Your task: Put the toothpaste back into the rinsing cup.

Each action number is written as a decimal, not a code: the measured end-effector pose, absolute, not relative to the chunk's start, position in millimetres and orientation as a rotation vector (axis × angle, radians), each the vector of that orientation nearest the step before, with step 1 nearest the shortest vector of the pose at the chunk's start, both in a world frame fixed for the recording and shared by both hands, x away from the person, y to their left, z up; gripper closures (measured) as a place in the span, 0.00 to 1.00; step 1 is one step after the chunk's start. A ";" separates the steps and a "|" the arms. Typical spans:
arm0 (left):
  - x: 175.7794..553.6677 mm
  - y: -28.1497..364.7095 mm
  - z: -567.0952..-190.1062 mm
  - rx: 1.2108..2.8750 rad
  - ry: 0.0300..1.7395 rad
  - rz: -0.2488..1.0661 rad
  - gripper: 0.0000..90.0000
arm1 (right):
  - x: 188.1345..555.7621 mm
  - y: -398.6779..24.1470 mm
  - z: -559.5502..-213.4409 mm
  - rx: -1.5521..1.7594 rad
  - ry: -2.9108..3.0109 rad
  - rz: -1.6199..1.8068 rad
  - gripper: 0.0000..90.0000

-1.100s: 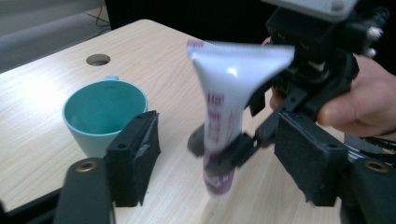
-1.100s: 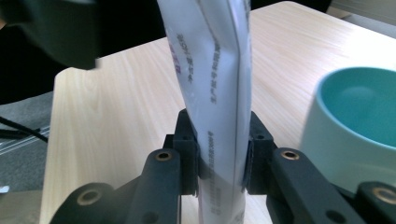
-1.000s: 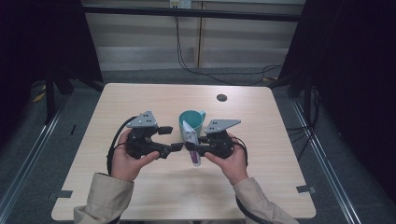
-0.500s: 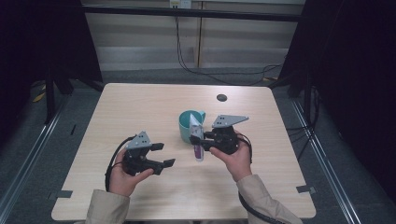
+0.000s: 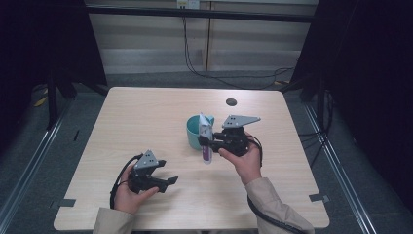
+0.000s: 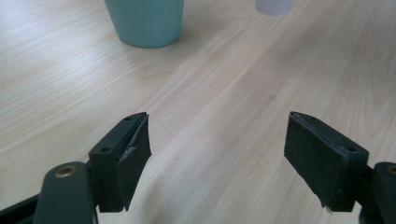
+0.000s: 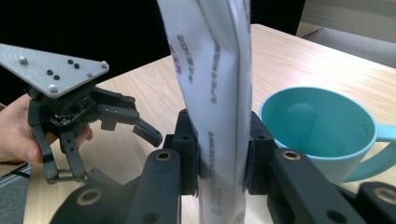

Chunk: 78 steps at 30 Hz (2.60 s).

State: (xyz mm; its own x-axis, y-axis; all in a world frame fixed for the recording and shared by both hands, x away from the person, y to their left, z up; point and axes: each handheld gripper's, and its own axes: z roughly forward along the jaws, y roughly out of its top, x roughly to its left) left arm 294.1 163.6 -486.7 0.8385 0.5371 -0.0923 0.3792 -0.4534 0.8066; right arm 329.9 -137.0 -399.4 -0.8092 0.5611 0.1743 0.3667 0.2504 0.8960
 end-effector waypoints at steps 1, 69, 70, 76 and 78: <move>294.0 164.1 -487.0 2.103 0.665 0.225 0.25 | 330.6 -136.4 -399.7 0.878 2.336 1.602 0.79; 292.6 173.6 -508.1 2.241 0.714 0.287 0.14 | 391.7 -127.8 -348.9 0.971 2.098 1.687 0.79; 292.6 173.5 -508.2 2.241 0.714 0.288 0.14 | 393.0 -128.0 -349.6 0.976 2.093 1.686 0.79; 292.6 173.5 -508.2 2.240 0.714 0.288 0.14 | 400.2 -128.9 -352.5 0.994 2.071 1.674 0.79; 292.6 173.5 -508.2 2.240 0.713 0.288 0.14 | 402.2 -128.6 -354.1 0.996 2.068 1.677 0.79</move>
State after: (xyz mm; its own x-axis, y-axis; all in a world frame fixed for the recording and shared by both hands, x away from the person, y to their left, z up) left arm 292.6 173.5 -508.2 0.8191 0.5735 -0.0132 0.4039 -0.5602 0.7232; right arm 402.2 -128.6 -354.1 -0.7154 0.6723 0.1903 0.3249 0.0790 0.9424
